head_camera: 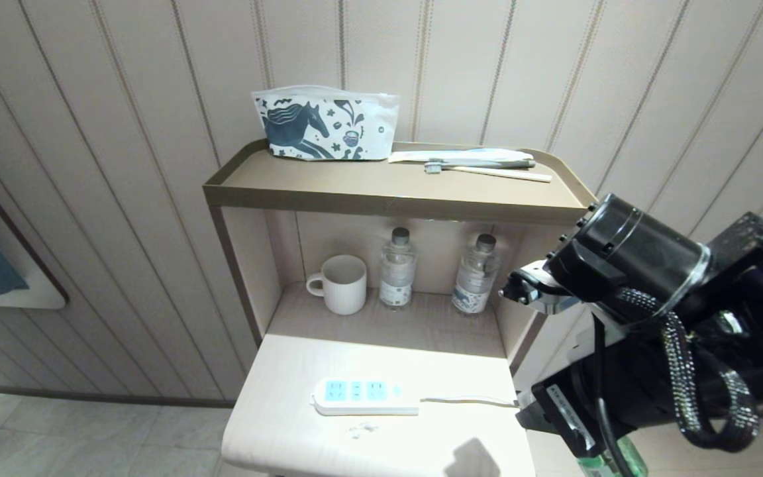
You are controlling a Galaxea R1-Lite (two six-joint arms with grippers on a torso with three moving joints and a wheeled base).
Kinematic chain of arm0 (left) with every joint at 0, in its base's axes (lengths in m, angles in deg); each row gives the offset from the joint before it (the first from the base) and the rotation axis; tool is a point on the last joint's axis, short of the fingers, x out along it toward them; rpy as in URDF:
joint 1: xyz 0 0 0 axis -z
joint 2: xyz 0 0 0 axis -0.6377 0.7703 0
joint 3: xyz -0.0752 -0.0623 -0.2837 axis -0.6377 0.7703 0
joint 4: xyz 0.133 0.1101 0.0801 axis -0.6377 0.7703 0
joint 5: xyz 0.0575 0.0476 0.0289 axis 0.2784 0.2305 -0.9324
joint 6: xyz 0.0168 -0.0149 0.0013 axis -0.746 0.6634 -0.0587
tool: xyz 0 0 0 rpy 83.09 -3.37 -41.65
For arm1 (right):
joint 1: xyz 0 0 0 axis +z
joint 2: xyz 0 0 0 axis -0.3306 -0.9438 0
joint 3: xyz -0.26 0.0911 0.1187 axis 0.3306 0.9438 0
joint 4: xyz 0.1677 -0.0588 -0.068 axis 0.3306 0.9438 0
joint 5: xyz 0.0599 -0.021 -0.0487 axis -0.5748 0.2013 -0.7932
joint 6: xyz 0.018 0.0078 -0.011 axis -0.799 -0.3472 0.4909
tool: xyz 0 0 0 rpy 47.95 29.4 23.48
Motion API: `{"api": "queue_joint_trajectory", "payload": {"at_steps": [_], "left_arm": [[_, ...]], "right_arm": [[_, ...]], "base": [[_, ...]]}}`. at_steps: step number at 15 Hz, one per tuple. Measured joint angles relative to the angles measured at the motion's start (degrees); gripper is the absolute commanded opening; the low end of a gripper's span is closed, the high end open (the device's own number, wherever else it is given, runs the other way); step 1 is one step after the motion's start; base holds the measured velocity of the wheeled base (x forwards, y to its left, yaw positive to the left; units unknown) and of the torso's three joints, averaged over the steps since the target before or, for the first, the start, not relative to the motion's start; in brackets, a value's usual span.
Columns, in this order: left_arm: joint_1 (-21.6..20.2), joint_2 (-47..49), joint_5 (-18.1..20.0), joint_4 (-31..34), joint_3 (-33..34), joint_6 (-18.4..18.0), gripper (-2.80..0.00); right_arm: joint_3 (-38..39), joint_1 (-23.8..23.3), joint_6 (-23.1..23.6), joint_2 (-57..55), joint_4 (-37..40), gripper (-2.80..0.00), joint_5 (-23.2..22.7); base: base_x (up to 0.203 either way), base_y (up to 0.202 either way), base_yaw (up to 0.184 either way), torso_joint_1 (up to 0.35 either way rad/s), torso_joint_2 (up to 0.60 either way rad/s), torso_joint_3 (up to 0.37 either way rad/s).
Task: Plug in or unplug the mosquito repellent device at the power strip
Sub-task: Insert the plug into the socket
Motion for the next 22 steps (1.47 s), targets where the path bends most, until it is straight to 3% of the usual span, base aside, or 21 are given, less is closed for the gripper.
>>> {"api": "queue_joint_trajectory", "payload": {"at_steps": [11, 22], "left_arm": [[0.0, 0.0, 0.0, 0.0, 0.0, 0.0, -2.8], [0.0, 0.0, 0.1, 0.0, 0.0, 0.1, -2.8]], "right_arm": [[-0.4, 0.3, 0.0, -1.9, -1.4, -2.8, 0.2], [-0.5, -0.3, -0.5, -4.8, -1.5, -2.8, -1.4]], "base": [[-0.001, 0.156, -0.001, 0.002, 0.0, 0.003], [0.0, 0.005, 0.0, 0.001, 0.0, 0.0]]}}
